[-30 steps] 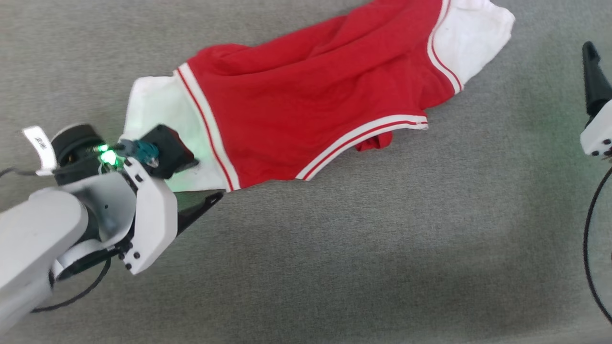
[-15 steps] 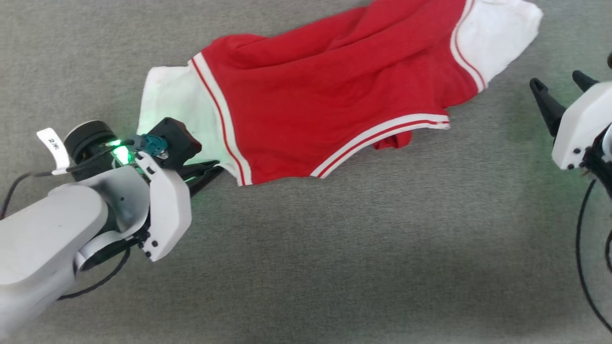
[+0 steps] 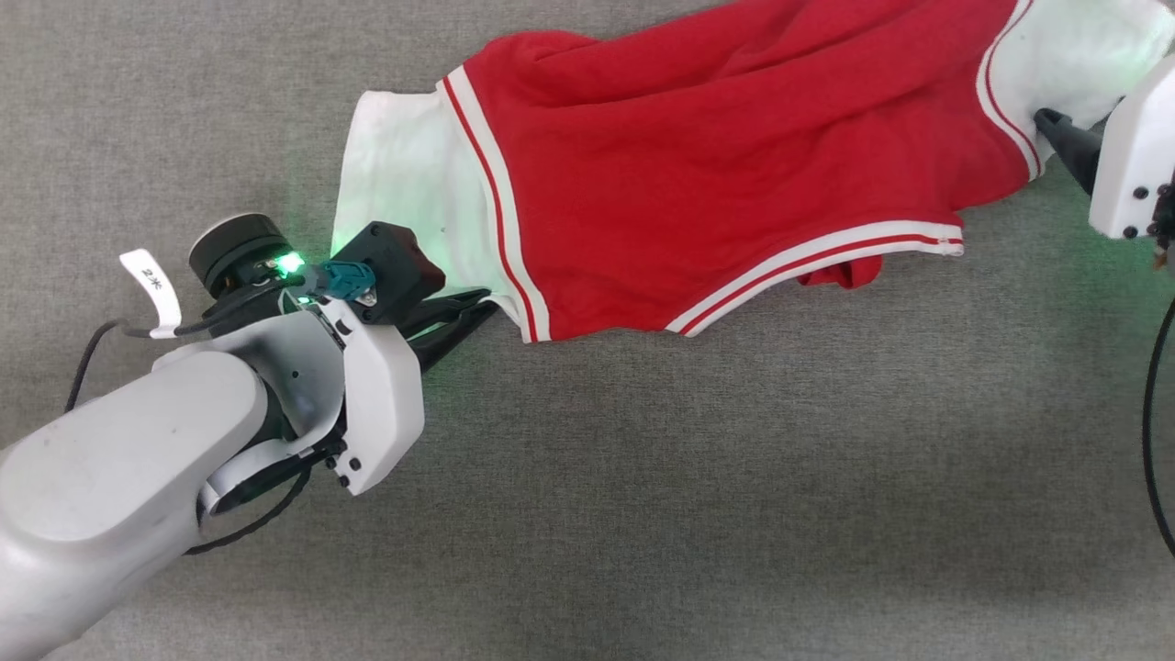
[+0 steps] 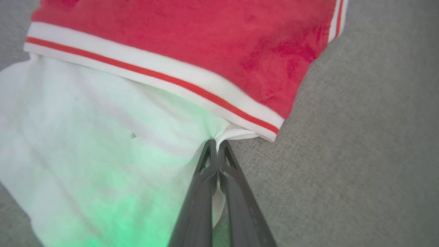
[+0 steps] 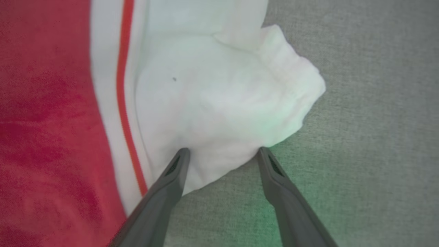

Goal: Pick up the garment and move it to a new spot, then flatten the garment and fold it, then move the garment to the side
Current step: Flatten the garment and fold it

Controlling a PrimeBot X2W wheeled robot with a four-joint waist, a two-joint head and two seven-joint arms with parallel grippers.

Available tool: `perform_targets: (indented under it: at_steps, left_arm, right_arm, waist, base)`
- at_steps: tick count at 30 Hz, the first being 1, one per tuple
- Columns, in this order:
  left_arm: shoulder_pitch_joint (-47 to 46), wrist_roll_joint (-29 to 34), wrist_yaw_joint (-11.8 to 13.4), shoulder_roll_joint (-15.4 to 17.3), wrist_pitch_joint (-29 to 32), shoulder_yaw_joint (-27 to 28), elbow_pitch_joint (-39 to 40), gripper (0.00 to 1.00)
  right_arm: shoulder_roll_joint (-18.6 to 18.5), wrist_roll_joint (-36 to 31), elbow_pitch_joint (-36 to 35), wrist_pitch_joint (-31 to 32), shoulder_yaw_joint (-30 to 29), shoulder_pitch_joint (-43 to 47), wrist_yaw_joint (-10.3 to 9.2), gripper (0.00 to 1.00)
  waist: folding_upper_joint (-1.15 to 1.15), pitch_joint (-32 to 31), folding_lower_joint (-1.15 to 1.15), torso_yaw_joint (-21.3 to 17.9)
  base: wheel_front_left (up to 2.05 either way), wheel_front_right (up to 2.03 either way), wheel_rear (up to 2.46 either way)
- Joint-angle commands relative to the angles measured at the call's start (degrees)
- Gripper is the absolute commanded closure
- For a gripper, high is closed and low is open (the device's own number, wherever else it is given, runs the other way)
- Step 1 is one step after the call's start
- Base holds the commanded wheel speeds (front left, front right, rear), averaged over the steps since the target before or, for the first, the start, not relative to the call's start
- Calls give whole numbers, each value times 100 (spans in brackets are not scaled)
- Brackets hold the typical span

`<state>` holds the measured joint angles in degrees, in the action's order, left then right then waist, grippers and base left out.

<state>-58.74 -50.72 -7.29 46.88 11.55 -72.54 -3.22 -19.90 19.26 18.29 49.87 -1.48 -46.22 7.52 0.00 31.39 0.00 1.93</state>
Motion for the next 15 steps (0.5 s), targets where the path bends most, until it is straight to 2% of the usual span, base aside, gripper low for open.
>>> perform_targets:
  at_steps: [1,5,6,7,8,9,15]
  left_arm:
    - [128,26,-29,-74,40,-158,-26,100]
    - [111,-16,-30,-119,-26,-156,-17,100]
    - [110,-36,-30,-131,-43,-155,-23,100]
    - [106,-50,-30,-139,-46,-155,-32,100]
    - [100,-81,-30,-150,-67,-154,-48,100]
    - [95,-128,-30,-159,-102,-154,-75,100]
    - [-32,-517,-20,-181,-773,-98,-390,100]
  right_arm:
    - [55,-70,195,159,77,16,-6,0]
    - [202,-193,542,383,125,48,-5,0]
    - [218,-208,599,407,153,62,-5,5]
    - [227,-236,641,394,153,66,-5,54]
    - [215,-291,689,412,170,74,-5,80]
    - [195,-325,724,433,198,87,-5,100]
    - [185,-290,621,-134,69,-90,-6,100]
  waist:
    - [0,31,0,42]
    - [0,64,0,90]
    - [0,68,0,98]
    - [0,75,0,105]
    - [0,77,0,111]
    - [0,76,0,116]
    - [0,-105,0,100]
  base:
    - [0,0,0]
    - [0,0,0]
    - [0,0,0]
    - [0,0,0]
    - [0,0,0]
    - [0,0,0]
    - [0,0,0]
